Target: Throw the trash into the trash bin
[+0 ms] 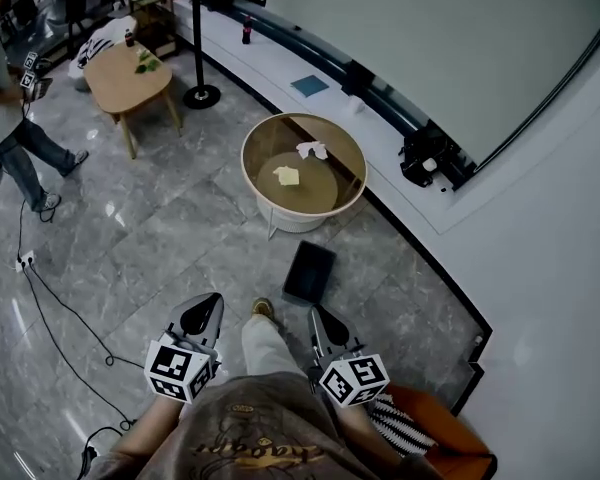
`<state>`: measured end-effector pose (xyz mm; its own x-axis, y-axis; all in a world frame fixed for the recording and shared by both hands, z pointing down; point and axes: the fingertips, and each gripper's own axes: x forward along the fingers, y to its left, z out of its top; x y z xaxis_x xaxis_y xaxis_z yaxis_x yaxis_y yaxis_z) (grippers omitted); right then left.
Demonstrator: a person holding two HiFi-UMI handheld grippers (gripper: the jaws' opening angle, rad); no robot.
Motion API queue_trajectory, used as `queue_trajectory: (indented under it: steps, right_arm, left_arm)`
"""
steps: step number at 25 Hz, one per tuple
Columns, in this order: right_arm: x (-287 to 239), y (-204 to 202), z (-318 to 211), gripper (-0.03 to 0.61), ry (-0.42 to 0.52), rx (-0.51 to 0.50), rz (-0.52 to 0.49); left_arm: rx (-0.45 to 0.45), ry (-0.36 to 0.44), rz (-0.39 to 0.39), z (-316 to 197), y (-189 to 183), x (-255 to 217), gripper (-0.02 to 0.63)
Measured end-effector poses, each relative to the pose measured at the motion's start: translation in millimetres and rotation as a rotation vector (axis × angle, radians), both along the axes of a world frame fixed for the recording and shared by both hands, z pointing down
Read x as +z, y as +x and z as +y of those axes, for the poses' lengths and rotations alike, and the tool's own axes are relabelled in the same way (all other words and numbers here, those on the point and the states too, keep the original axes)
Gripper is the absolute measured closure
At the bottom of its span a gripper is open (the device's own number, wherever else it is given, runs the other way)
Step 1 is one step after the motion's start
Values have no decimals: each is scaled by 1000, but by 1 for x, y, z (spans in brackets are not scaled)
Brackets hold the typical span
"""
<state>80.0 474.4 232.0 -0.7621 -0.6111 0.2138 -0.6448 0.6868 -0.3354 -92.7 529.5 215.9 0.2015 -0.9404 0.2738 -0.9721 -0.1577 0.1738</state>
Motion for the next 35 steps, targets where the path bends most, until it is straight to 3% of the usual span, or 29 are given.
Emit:
queue_trajectory:
  steps: [20,35]
  right_arm:
    - [-18,-57,-213,560,-1,-34,-4]
    - [-12,-95,-279,560,-28,-75,-7]
  left_arm:
    - [-38,7,7,-201,-58,-24,595]
    - [-66,7,10,-269,-87,-25,595]
